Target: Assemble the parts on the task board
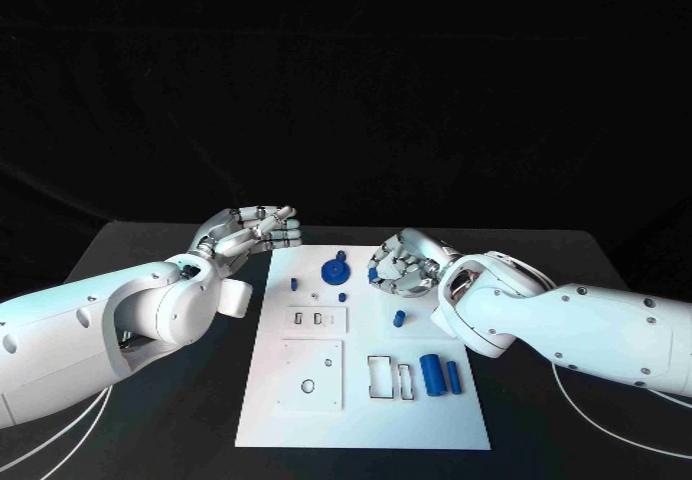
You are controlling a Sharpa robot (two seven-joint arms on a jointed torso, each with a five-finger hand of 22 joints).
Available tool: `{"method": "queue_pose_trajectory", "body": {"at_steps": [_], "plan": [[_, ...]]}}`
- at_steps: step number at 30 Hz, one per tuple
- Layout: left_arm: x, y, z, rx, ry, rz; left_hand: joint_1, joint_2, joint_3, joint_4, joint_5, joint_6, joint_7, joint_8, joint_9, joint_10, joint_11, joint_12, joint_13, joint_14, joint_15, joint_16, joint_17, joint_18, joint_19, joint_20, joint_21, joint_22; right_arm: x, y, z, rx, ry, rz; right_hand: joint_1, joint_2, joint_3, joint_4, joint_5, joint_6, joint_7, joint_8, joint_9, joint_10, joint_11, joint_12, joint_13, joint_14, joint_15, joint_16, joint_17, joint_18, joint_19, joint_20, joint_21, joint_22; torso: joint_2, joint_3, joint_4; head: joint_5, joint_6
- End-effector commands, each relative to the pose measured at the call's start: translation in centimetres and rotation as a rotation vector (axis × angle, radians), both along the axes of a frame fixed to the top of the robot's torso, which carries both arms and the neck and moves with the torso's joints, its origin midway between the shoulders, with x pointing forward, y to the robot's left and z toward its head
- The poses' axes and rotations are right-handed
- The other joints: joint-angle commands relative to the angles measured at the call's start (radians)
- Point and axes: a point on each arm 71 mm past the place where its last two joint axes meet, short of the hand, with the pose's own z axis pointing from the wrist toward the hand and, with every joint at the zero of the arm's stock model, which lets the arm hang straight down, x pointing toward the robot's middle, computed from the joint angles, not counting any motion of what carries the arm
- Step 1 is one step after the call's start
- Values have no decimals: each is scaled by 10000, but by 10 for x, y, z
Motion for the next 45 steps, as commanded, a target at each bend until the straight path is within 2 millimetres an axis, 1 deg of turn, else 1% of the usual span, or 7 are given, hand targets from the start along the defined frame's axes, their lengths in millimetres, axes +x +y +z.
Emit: {"method": "queue_pose_trajectory", "body": {"at_steps": [1, 6, 10, 18, 21, 27, 45], "plan": [[0, -3, 0, -84, -15, -222, 87, -17, -60, -10, -19, 26, 383, -65, -17, 30, 39, -38, 2, -49, 38, -46, 4, 96, 78, -14, -41, -9, -3, 13, -5, -675, 66, -4, -61, -3, 23, -14, 28, -17, -8, 38, 438, 5, -40, -13, 1244, 1042, -50, 40, 2635, -70, -16, -66, -30, 996, -73, -56, 10, 69, -54], [0, -4, 0, -79, 12, -236, 92, -14, -60, -10, -20, 29, 381, -64, -17, 34, 38, -40, 3, -49, 38, -51, 4, 96, 79, -13, -44, -12, -9, 35, -13, -989, -105, 444, -112, -31, 24, -25, 35, -9, -8, 46, 453, 3, -39, -17, 1239, 1042, -49, 40, 2635, -70, -14, -64, -31, 999, -75, -67, 10, 132, -117], [0, -5, 0, -84, 24, -264, 95, -12, -60, -10, -20, 30, 381, -64, -17, 35, 38, -41, 3, -50, 38, -53, 4, 96, 80, -13, -46, -14, -13, 49, -21, -1175, -142, 723, -144, -38, 30, -27, 50, -9, -9, 47, 460, -8, -40, -31, 1223, 1042, -49, 40, 2635, -68, -18, -64, -40, 992, -58, -57, -1, 152, -134], [-1, -7, 0, -117, 11, -334, 105, -3, -56, -12, -15, 31, 379, -64, -18, 36, 38, -44, 3, -51, 39, -57, 4, 96, 81, -12, -49, -18, -19, 68, -36, -1397, -84, 1041, -262, -57, 56, -26, 119, -19, -14, 45, 484, -8, -43, -33, 1222, 1042, -51, 40, 2635, -66, -18, -64, -49, 992, -57, -50, 2, 184, -184], [-1, -7, 0, -121, 14, -349, 105, -3, -56, -12, -15, 31, 379, -64, -18, 36, 38, -44, 3, -51, 39, -57, 4, 96, 81, -12, -49, -18, -21, 72, -40, -1471, -72, 1112, -278, -62, 57, -26, 125, -21, -14, 44, 486, -8, -43, -34, 1221, 1042, -52, 40, 2635, -66, -19, -64, -52, 990, -53, -37, 14, 203, -197], [-1, -7, 0, -130, 14, -372, 111, -1, -57, -11, -8, 31, 379, -65, -19, 37, 38, -47, 2, -53, 40, -64, 4, 96, 81, -12, -54, -22, -22, 78, -45, -1594, -50, 1187, -446, -115, 59, -12, 145, -44, -15, 33, 510, -7, -43, -36, 1219, 1042, -53, 40, 2635, -63, -21, -64, -67, 985, -52, -46, 3, 287, -200], [-1, -8, 1, -139, 14, -394, 117, 3, -57, -11, -3, 30, 379, -67, -20, 37, 39, -52, 2, -55, 41, -70, 4, 96, 82, -11, -58, -27, -23, 85, -56, -1915, 28, 1275, -672, -195, 50, 6, 65, -100, -11, -2, 536, -29, -40, -63, 1188, 1042, -52, 40, 2635, -49, -46, -65, -126, 947, -55, -40, 17, 308, -287]]}}
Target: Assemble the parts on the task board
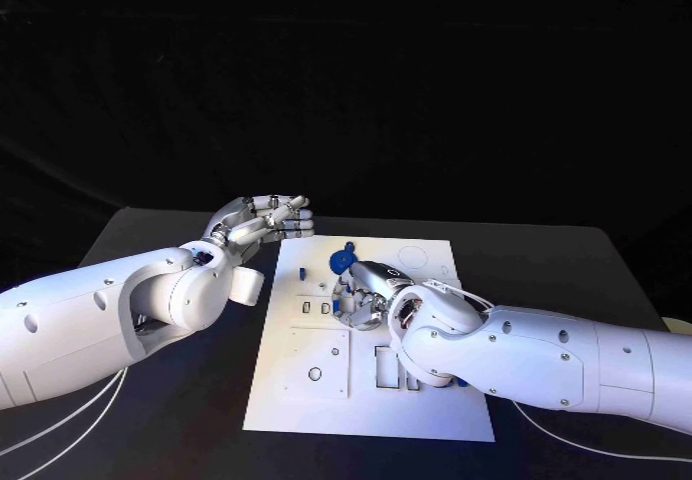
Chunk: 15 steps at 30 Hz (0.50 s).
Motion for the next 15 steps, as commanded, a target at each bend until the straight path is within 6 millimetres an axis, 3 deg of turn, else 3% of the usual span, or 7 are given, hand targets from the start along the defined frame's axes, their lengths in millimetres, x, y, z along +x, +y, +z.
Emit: {"method": "queue_pose_trajectory", "body": {"at_steps": [1, 15], "plan": [[-1, -3, 1, -101, -58, -216, 117, 2, -58, -11, -3, 30, 379, -67, -14, 37, 39, -52, 2, -55, 40, -32, 5, 96, 82, -11, -59, -8, -1, 1, -3, -314, -51, 97, -109, -20, 55, 8, -50, -14, 4, -7, 150, -30, -41, -62, 1181, 1042, -53, 40, 2628, -48, -9, -29, -49, 942, -1, 0, 2, 2, 2], [-1, -2, 1, -95, -44, -216, 117, 2, -58, -11, -3, 30, 379, -67, -14, 37, 39, -52, 2, -55, 40, -32, 5, 96, 82, -11, -59, -8, -2, 2, -3, -295, -84, 153, -311, -194, 100, -70, -106, -347, 113, -228, 107, -92, 43, -124, 1112, 1042, 7, 40, 2628, -38, -32, 8, -119, 906, -3, 2, 0, 9, 28]]}}
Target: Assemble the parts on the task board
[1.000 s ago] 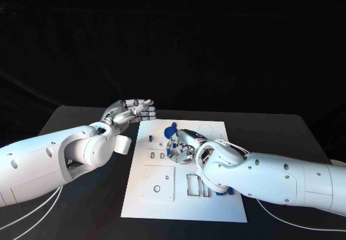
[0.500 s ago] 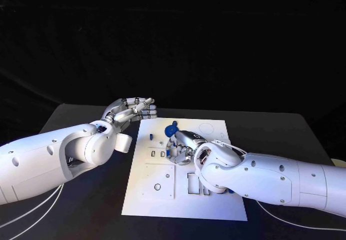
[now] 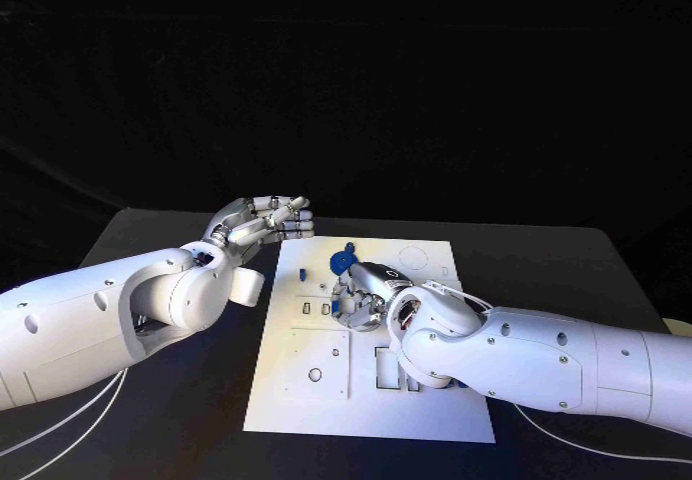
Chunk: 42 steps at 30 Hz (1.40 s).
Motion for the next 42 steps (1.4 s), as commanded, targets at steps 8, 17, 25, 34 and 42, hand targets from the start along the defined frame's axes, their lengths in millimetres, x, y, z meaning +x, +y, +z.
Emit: {"method": "queue_pose_trajectory", "body": {"at_steps": [8, 17, 25, 34, 42], "plan": [[-1, -2, 1, -91, -45, -206, 117, 3, -58, -11, -3, 30, 380, -67, -15, 37, 39, -53, 2, -55, 41, -32, 4, 96, 82, -11, -59, -9, -1, 0, -3, -246, 43, 111, -101, -136, 90, -79, -78, -297, 73, -229, -93, -166, 96, -134, 1021, 1042, 55, 40, 2629, -27, -56, 47, -130, 876, 2, 3, -5, 7, 8], [-1, -2, 1, -85, -37, -202, 114, 9, -68, 2, -4, 24, 385, -74, -19, 33, 43, -64, 0, -59, 43, -48, 5, 95, 85, -9, -70, -21, -3, 2, -2, -130, 52, 306, -428, -479, -113, -119, 104, -915, 286, -663, -311, -338, 293, -303, 823, 1042, 227, 40, 2629, -4, -108, 200, -257, 810, 4, 3, -1, 7, 8], [0, -2, 1, -84, -27, -211, 114, 9, -68, 2, -4, 24, 385, -74, -19, 33, 43, -64, 0, -59, 43, -48, 5, 95, 85, -9, -70, -21, -5, 3, 0, 149, -39, 392, -286, -127, -2137, 266, -427, -1447, 406, -921, -628, -408, 426, -334, 745, 1042, 354, 40, 2629, -6, -70, 345, -273, 868, 1, 8, -6, 15, 4], [0, -1, 0, 77, -2, -208, 115, 10, -76, 7, -7, 24, 386, -75, -21, 33, 44, -70, 0, -61, 45, -58, 5, 95, 87, -8, -77, -30, -8, -4, 5, 550, -355, 226, 253, 154, -3254, 725, -409, -1483, 422, -896, -788, -427, 437, -336, 715, 1042, 368, 40, 2629, -4, -60, 358, -303, 892, -15, 13, 3, 7, 6], [3, 0, -9, 2336, 50, -1134, -718, -98, -650, 354, 35, 812, -158, 298, 174, 2301, -779, 810, 440, 2382, -832, 1252, 979, 164, 1975, -765, 872, 295, -7, -36, 27, 2148, -579, 315, 761, 402, -3323, 961, -45, -1221, 373, -693, -805, -469, 395, -362, 671, 1042, 340, 40, 2629, 42, -149, 343, -493, 784, -80, 17, -24, 26, 19]]}}
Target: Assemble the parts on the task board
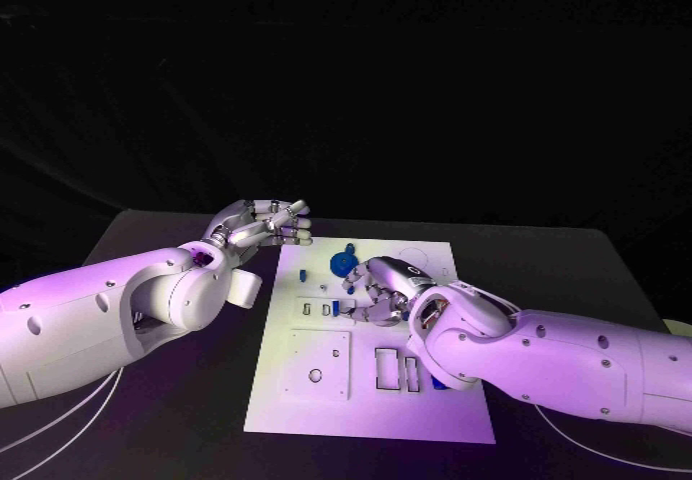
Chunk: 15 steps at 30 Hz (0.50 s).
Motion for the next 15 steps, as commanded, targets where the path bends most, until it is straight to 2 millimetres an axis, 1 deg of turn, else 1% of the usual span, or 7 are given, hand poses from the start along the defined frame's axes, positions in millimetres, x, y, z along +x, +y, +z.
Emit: {"method": "queue_pose_trajectory", "body": {"at_steps": [1, 7, 9, 10, 11, 13, 15], "plan": [[-1, -6, -8, 1952, 224, -1247, -379, -28, -248, 107, 37, 310, -165, 131, 109, 709, -263, 192, 167, 673, -286, 391, 424, 155, 619, -277, 303, 115, 0, -10, 14, 1537, -22, 307, 133, 19, 116, 31, 78, 149, -13, 113, 32, -55, -43, -46, 665, 1021, 23, 35, 2615, 54, -105, 11, -125, 755, -72, 1, -25, 29, -25], [0, -4, -22, 4551, 915, -2005, -400, -34, -461, 147, 205, 1301, -987, 546, 720, 3219, -1219, 1375, 1378, 3439, -1350, 2887, 2521, 128, 2893, -1347, 1776, 832, 5, -52, 34, 2559, 865, -448, 185, 0, 308, 121, 343, 477, -92, 390, 167, -68, -113, -48, 656, 1025, -37, 40, 2633, 64, -129, -44, -183, 740, -193, 71, -91, 98, -95], [1, -3, -25, 5050, 1155, -2037, -475, -111, -587, 159, 199, 1451, -1183, 812, 1083, 3416, -1446, 2359, 2262, 4220, -1625, 7338, 7021, 112, 3491, -1646, 2793, 1460, 6, -61, 37, 2672, 997, -667, 172, -2, 319, 139, 348, 506, -100, 419, 186, -66, -121, -46, 657, 1025, -43, 40, 2633, 63, -126, -49, -181, 744, -245, 99, -105, 119, -130], [1, -2, -27, 5416, 1341, -2080, -565, -39, -676, 133, 197, 1377, -1328, 1163, 1609, 3153, -1442, 4200, 4110, 4239, -1752, 9779, 9729, -94, 3540, -1735, 4331, 2965, 6, -68, 40, 2727, 1059, -817, 160, -6, 323, 151, 349, 519, -104, 433, 196, -78, -124, -58, 642, 1025, -46, 40, 2632, 66, -131, -52, -192, 737, -274, 120, -114, 137, -130], [1, -2, -28, 5666, 1456, -2119, -636, -18, -709, 105, 205, 1389, -1342, 1244, 1718, 3165, -1506, 4839, 4758, 4311, -1688, 10232, 10270, -120, 3643, -1795, 4862, 3610, 7, -72, 41, 2751, 1088, -908, 154, -9, 325, 157, 352, 525, -106, 440, 201, -78, -126, -59, 641, 1025, -48, 40, 2633, 65, -129, -53, -188, 740, -292, 131, -119, 149, -130], [0, -3, -31, 6347, 1712, -2288, -947, 193, -877, 167, 222, 1151, -1429, 1818, 2694, 2683, -1565, 7210, 7231, 4485, -1785, 11574, 11973, -478, 3896, -1830, 7569, 6839, 8, -82, 43, 2781, 1128, -1128, 138, -17, 336, 179, 368, 550, -117, 471, 225, -81, -135, -62, 636, 1025, -56, 39, 2629, 65, -128, -60, -191, 742, -349, 169, -130, 170, -167], [1, -6, -34, 7132, 1949, -2526, -1185, 343, -988, 152, 193, 955, -1363, 1986, 3144, 2578, -1601, 8024, 8096, 4575, -1768, 11920, 12458, -612, 4017, -1822, 8592, 8144, 9, -91, 44, 2771, 1156, -1339, 135, -18, 340, 184, 375, 558, -120, 481, 232, -83, -138, -65, 632, 1024, -58, 38, 2626, 66, -131, -62, -197, 738, -395, 208, -125, 194, -192]]}}
